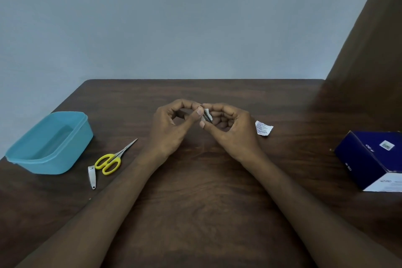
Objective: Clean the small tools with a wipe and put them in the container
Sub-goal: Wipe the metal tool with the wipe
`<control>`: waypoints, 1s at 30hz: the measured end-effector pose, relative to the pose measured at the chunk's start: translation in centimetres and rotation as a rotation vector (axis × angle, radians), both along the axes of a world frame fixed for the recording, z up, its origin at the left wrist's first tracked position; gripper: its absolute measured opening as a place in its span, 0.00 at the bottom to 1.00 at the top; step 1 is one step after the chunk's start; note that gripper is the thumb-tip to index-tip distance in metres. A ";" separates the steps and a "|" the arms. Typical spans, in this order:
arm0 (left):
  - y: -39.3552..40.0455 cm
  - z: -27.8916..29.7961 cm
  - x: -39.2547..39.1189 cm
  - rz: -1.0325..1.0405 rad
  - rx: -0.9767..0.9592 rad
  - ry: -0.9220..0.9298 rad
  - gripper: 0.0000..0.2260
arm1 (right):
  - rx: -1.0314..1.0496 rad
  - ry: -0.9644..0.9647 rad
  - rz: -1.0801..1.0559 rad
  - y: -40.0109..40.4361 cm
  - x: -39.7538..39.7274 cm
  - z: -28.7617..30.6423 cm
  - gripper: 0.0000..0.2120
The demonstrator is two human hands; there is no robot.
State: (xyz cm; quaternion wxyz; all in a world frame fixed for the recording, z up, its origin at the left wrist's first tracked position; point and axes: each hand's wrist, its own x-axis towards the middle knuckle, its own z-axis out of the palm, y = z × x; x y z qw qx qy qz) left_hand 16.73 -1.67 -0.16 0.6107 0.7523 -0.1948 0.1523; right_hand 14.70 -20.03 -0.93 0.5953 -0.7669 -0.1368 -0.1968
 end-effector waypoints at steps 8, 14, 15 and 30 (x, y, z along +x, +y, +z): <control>0.2 -0.4 0.7 0.072 -0.078 0.019 0.03 | -0.025 0.029 -0.091 -0.3 0.1 -0.2 0.11; 0.0 -0.3 0.2 -0.038 0.038 0.021 0.02 | -0.026 0.016 -0.017 0.0 -0.1 -0.1 0.18; 0.0 -0.3 0.2 -0.018 0.012 0.026 0.02 | -0.033 0.017 -0.027 -0.1 0.0 -0.1 0.18; 0.4 -0.5 0.9 0.082 -0.112 0.032 0.02 | -0.088 0.013 -0.061 0.1 -0.7 0.1 0.22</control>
